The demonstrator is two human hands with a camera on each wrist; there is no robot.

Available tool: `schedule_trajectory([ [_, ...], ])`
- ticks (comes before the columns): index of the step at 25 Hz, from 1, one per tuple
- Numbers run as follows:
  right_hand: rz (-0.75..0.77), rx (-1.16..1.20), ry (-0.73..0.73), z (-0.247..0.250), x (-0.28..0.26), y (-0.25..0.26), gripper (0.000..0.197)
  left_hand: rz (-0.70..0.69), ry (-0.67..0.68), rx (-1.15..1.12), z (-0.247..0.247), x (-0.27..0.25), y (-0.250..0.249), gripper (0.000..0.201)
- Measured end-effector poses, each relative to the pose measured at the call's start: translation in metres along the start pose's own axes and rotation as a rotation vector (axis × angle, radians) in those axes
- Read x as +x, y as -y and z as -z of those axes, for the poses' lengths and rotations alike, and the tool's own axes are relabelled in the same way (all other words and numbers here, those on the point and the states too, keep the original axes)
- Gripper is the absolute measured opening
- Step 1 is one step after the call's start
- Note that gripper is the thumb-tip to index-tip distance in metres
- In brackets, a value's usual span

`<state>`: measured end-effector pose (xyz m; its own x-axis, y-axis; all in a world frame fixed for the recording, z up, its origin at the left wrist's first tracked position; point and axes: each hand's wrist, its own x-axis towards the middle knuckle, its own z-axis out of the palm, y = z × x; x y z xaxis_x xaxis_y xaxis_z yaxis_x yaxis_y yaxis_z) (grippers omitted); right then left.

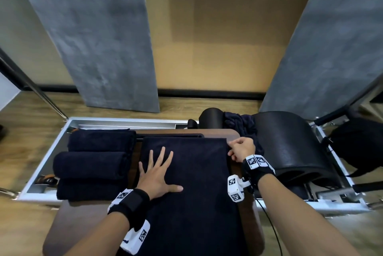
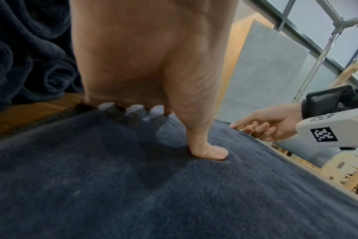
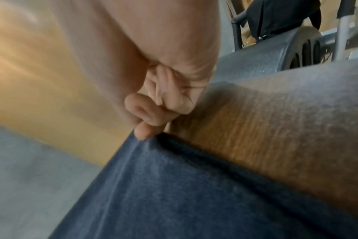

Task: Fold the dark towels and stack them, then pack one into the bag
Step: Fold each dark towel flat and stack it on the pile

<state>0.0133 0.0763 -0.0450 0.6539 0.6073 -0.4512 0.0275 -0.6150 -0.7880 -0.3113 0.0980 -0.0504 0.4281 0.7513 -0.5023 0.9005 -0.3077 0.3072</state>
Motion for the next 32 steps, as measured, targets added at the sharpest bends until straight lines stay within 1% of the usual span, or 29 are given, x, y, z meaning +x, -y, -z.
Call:
schedule_trajectory([
  [2, 0.03, 0.042, -0.135, 0.004, -0.008, -0.003, 0.013, -0.019, -0.046, -0.007, -0.002, -0.008, -0.003, 0.126],
  [3, 0.052, 0.061, -0.137, 0.007, -0.014, -0.006, 0.013, -0.039, -0.086, 0.004, -0.004, -0.013, -0.004, 0.119],
  [5, 0.11, 0.07, -0.027, 0.009, -0.033, -0.016, 0.013, -0.093, -0.191, 0.037, -0.014, -0.029, -0.005, 0.098],
  [8, 0.257, 0.015, 0.149, 0.014, -0.076, -0.041, 0.008, -0.205, -0.392, 0.03, -0.033, -0.061, 0.001, 0.059],
  [10, 0.376, -0.044, 0.204, 0.017, -0.114, -0.064, 0.014, -0.309, -0.512, 0.025, -0.05, -0.085, 0.01, 0.036],
  [11, 0.441, -0.081, 0.215, 0.018, -0.132, -0.075, 0.019, -0.347, -0.546, 0.013, -0.059, -0.096, 0.016, 0.029],
  [12, 0.506, -0.127, 0.217, 0.019, -0.151, -0.088, 0.022, -0.372, -0.558, -0.007, -0.068, -0.108, 0.022, 0.028],
  [13, 0.572, -0.178, 0.217, 0.02, -0.169, -0.101, 0.023, -0.386, -0.556, -0.026, -0.077, -0.119, 0.028, 0.031],
  [15, 0.685, -0.288, 0.222, 0.022, -0.197, -0.128, 0.019, -0.387, -0.535, -0.054, -0.093, -0.14, 0.041, 0.045],
  [16, 0.725, -0.356, 0.24, 0.024, -0.21, -0.14, 0.025, -0.38, -0.518, -0.053, -0.1, -0.151, 0.046, 0.056],
  [18, 0.778, -0.522, 0.33, 0.026, -0.229, -0.164, 0.059, -0.375, -0.455, -0.03, -0.111, -0.169, 0.056, 0.08],
  [19, 0.814, -0.64, 0.363, 0.025, -0.235, -0.173, 0.077, -0.376, -0.42, -0.009, -0.114, -0.175, 0.06, 0.088],
  [20, 0.85, -0.776, 0.368, 0.024, -0.24, -0.18, 0.091, -0.376, -0.395, 0.017, -0.116, -0.18, 0.063, 0.09],
  [21, 0.878, -0.896, 0.348, 0.023, -0.242, -0.185, 0.1, -0.376, -0.386, 0.04, -0.116, -0.183, 0.066, 0.086],
  [22, 0.891, -0.974, 0.315, 0.022, -0.242, -0.187, 0.104, -0.375, -0.39, 0.043, -0.116, -0.184, 0.069, 0.078],
  [23, 0.893, -1.004, 0.278, 0.023, -0.244, -0.188, 0.104, -0.38, -0.405, 0.021, -0.117, -0.186, 0.071, 0.069],
  [25, 0.884, -0.932, 0.243, 0.027, -0.245, -0.187, 0.098, -0.402, -0.436, -0.074, -0.116, -0.19, 0.077, 0.052],
  [27, 0.882, -0.802, 0.281, 0.032, -0.245, -0.185, 0.089, -0.402, -0.449, -0.207, -0.112, -0.192, 0.082, 0.03],
  [28, 0.875, -0.735, 0.311, 0.035, -0.245, -0.183, 0.081, -0.392, -0.455, -0.265, -0.109, -0.192, 0.083, 0.022],
  [30, 0.837, -0.607, 0.343, 0.042, -0.243, -0.176, 0.056, -0.353, -0.468, -0.359, -0.102, -0.19, 0.084, 0.02],
  [32, 0.785, -0.513, 0.33, 0.049, -0.24, -0.162, 0.034, -0.312, -0.508, -0.428, -0.093, -0.189, 0.08, 0.02],
])
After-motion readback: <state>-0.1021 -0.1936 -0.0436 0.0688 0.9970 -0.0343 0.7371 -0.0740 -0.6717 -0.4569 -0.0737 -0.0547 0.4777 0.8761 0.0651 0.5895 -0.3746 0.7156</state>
